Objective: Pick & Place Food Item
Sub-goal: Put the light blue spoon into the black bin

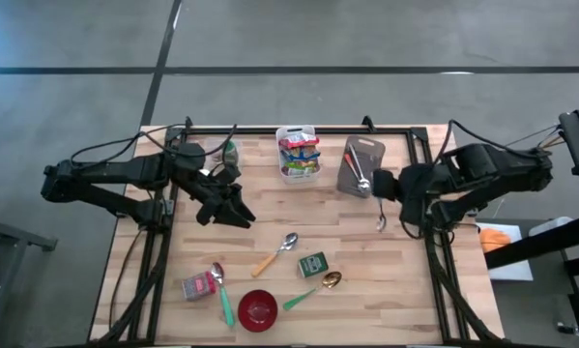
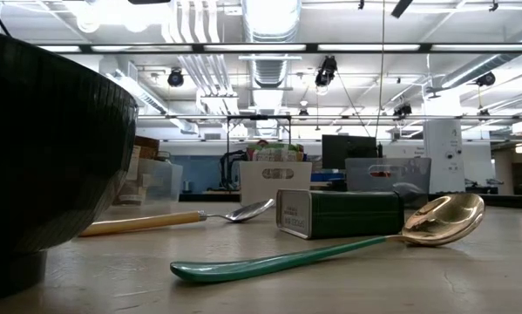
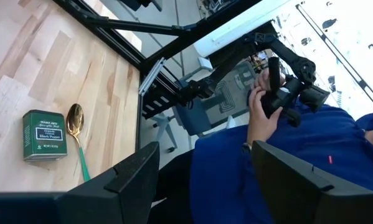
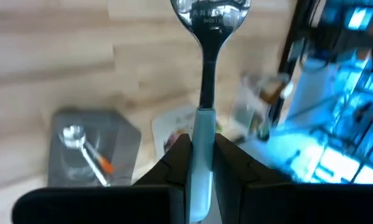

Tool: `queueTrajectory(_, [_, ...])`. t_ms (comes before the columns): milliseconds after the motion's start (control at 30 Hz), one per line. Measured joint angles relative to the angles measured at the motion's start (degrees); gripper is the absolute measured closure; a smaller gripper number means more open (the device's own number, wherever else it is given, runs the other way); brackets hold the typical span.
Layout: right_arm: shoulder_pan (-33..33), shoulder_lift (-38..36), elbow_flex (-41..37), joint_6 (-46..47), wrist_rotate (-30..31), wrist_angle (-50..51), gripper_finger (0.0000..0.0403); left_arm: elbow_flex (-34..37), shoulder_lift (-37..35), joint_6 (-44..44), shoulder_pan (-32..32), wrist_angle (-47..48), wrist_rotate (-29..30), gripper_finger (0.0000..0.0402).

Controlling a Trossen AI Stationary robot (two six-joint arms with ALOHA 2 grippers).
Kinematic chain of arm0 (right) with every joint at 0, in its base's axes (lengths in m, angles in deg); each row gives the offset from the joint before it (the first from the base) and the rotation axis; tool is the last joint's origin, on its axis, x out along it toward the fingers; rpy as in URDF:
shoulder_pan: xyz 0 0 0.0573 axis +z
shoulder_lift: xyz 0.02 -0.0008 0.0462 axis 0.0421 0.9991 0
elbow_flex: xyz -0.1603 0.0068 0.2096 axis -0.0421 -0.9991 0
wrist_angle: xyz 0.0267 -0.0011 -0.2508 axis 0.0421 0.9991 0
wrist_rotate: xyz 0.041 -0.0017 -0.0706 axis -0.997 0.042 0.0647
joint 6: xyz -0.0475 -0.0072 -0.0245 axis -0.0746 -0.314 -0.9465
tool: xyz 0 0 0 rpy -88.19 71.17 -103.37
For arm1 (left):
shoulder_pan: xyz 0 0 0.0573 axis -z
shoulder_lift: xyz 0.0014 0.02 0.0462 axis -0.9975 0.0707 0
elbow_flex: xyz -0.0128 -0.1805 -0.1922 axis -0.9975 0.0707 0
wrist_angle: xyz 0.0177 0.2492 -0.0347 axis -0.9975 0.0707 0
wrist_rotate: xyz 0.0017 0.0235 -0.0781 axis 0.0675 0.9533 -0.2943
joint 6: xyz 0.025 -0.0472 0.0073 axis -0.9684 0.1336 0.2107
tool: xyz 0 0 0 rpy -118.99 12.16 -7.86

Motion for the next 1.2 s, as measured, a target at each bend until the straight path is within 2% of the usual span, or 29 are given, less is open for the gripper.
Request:
queueTrajectory(333, [-3.1,0.4,-2.7,0.4,2.7,1.8,0.0370,0.0,0.0,0.0,0.0,0.6,0.0,0.0144])
queueTrajectory(567, [-11.9,1.2,-7.2,0.1,2.8,1.3,0.0370,0.0,0.0,0.0,0.0,2.2,0.0,0.0144])
queueTrajectory(733, [-16.9,1.4,-9.0,-10.5,2.6,-0.3,0.0370,0.0,0.0,0.0,0.0,3.1,0.0,0.0144])
queueTrajectory(1200, [-20.3,1.2,-9.6,-14.8,2.7,-2.2,0.0370,0.0,0.0,0.0,0.0,3.1,0.0,0.0144])
